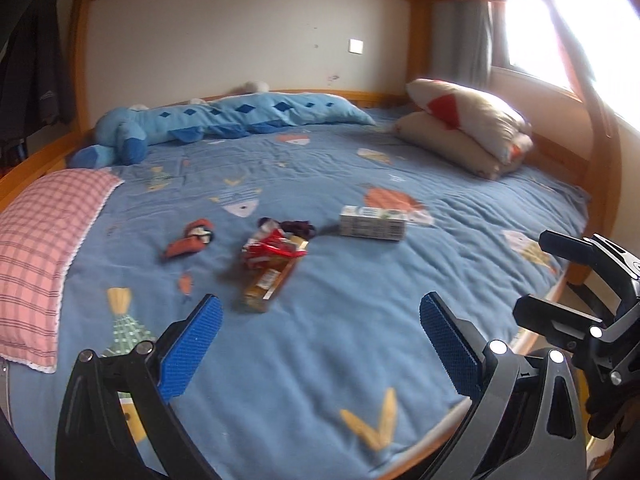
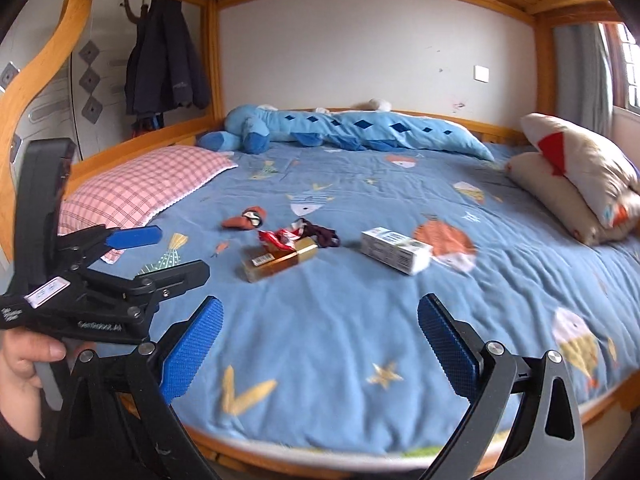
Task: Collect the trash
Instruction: 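Move both tools back over the bed toward the chip bag and hat, then grasp the red chip bag with the right gripper while the left grasps the orange knit hat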
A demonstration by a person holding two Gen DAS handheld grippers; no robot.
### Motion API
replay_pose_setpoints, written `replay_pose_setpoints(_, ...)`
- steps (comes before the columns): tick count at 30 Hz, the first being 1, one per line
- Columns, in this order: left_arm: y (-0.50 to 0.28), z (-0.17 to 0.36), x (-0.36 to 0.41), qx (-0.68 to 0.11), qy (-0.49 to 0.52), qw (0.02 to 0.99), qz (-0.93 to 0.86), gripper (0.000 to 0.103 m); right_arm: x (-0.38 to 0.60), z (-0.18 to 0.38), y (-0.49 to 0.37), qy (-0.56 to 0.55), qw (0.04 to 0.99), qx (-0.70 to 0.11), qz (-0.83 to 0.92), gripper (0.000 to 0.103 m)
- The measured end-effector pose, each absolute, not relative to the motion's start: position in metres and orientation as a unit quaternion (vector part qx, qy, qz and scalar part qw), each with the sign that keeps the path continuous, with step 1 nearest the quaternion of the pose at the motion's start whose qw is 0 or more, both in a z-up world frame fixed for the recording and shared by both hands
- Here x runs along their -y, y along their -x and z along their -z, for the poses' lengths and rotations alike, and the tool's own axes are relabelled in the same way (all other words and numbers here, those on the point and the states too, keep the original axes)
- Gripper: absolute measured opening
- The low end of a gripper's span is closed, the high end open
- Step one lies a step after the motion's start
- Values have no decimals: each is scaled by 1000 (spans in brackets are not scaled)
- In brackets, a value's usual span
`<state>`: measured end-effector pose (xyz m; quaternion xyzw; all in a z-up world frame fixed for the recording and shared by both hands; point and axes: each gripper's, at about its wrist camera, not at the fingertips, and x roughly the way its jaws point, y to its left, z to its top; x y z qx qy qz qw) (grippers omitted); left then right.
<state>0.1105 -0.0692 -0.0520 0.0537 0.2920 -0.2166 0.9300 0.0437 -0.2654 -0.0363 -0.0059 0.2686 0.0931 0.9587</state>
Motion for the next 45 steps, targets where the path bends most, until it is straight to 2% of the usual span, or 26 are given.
replay_pose_setpoints(16,-191,80,-12,-325,-21,936,134,99,196,59,-155,-15,939,-305,-156,94)
replay_pose_setpoints(32,-280,115,-38,-361,10,925,117,99,169,107,-265,12,919,-355,-172,89)
replay_pose_setpoints(35,-292,121,-41,-368,12,923,112,99,166,118,-278,17,914,-370,-168,85)
replay_pose_setpoints(38,-300,126,-42,-371,13,922,112,99,165,125,-288,26,912,-376,-162,75)
replay_pose_setpoints(41,-307,130,-40,-373,9,920,117,99,163,131,-293,43,912,-380,-149,74)
replay_pose_setpoints(44,-316,133,-38,-378,3,918,120,99,161,138,-298,57,906,-392,-146,58)
replay_pose_setpoints(45,-320,134,-36,-379,1,918,118,99,161,140,-299,56,905,-394,-150,56)
